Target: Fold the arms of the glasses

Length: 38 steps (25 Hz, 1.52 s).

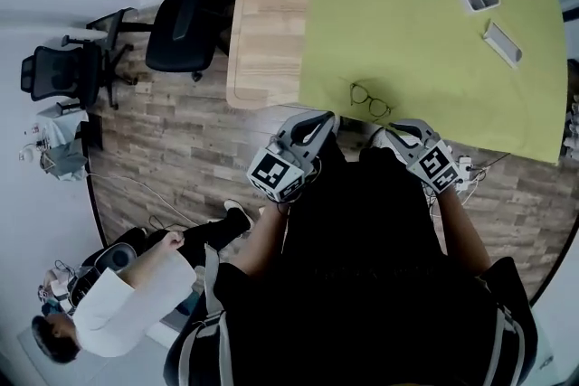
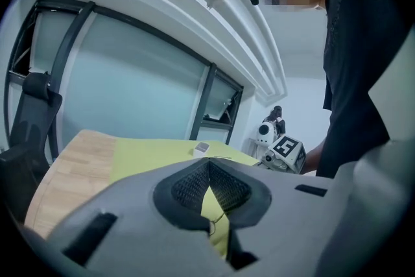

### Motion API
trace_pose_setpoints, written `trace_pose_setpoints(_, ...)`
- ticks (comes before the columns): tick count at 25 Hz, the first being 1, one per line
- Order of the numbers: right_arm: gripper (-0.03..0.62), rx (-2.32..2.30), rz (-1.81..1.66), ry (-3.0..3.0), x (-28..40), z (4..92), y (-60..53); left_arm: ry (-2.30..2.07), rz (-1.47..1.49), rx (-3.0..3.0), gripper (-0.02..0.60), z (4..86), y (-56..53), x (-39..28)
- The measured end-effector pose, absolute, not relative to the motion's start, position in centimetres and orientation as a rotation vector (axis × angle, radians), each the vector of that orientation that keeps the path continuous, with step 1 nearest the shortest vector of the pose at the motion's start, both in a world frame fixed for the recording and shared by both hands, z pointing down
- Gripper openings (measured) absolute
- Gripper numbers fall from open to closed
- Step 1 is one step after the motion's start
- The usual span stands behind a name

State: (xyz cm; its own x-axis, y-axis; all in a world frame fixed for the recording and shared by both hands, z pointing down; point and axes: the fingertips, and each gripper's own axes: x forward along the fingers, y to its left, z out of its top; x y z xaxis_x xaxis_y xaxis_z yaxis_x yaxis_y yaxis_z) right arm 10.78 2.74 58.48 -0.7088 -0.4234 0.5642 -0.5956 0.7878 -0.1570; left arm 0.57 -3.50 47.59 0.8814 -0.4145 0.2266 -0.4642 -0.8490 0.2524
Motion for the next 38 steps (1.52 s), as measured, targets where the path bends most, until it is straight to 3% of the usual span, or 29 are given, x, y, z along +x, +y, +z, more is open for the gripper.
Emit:
trace_pose_setpoints(20, 0.037, 0.453, 0.054, -2.072, 10.5, 65.6, 0.9, -0.773, 0.251, 2.701, 0.017, 49.1, -3.3, -3.7)
trace_pose_setpoints(38, 0.035, 0.384, 0.007, -2.048, 8.8, 66.8, -1.7, -0.785, 0.261, 2.689, 0.016, 49.4, -3.7, -5.1)
